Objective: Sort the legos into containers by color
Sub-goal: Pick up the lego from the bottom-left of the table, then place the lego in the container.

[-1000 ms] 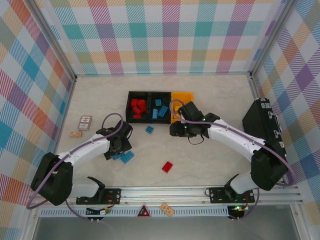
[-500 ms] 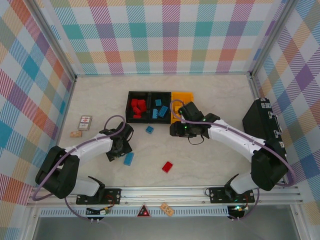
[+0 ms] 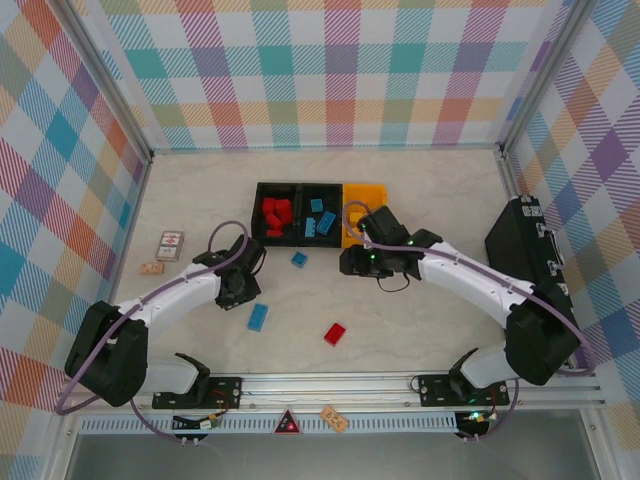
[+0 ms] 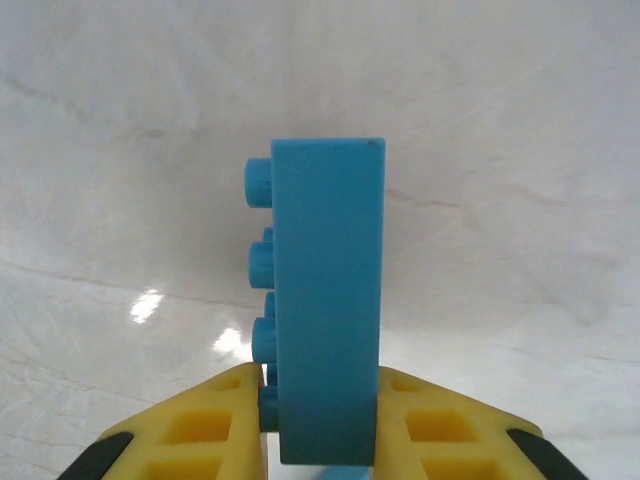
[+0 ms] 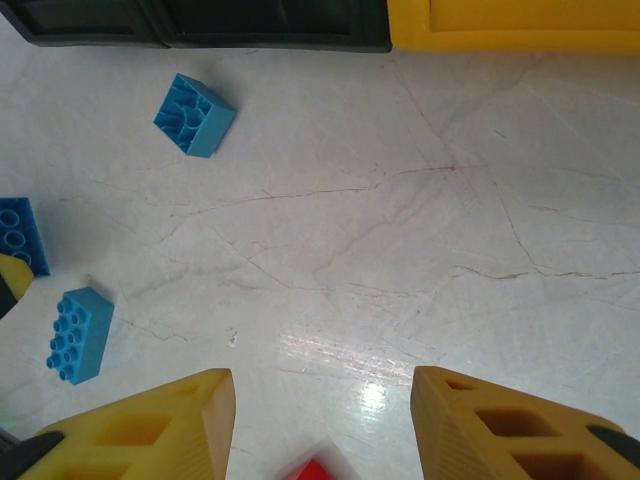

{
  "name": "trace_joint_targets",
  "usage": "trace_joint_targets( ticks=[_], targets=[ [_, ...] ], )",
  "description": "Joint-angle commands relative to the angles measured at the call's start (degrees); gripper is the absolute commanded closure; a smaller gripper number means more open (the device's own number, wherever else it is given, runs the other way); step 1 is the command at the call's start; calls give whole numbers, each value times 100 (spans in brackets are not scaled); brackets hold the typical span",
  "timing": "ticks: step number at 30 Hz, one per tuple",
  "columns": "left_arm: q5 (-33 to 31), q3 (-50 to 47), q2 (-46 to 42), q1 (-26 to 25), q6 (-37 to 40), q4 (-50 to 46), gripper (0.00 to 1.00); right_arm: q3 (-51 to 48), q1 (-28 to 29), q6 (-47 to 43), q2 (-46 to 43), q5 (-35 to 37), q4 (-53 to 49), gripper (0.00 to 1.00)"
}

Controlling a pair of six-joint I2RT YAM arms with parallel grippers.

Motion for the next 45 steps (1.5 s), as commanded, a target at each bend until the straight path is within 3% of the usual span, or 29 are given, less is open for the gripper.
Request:
trace_joint_targets(
  ticks=[1, 9, 19, 35, 43, 45],
  targets=[
    [163, 536, -27, -15, 326, -114, 79, -123, 42, 33, -198, -246, 240, 50],
    [389, 1834, 810, -361, 639, -12, 80, -332, 42, 33, -499, -596, 584, 50],
    [668, 3777, 2428, -738, 1081, -53, 80, -617, -58, 105, -1004, -301, 378, 49],
    [832, 7053, 5101, -640, 1715, -629, 79, -911, -371, 222, -1412, -70, 126, 47],
    [906, 8285, 5947, -464, 1883, -1008, 74, -911, -444, 214, -1412, -35, 49, 47],
    [941, 8390, 6004, -453, 1881, -1020, 67, -901, -466, 209, -1397, -43, 36, 48]
  ],
)
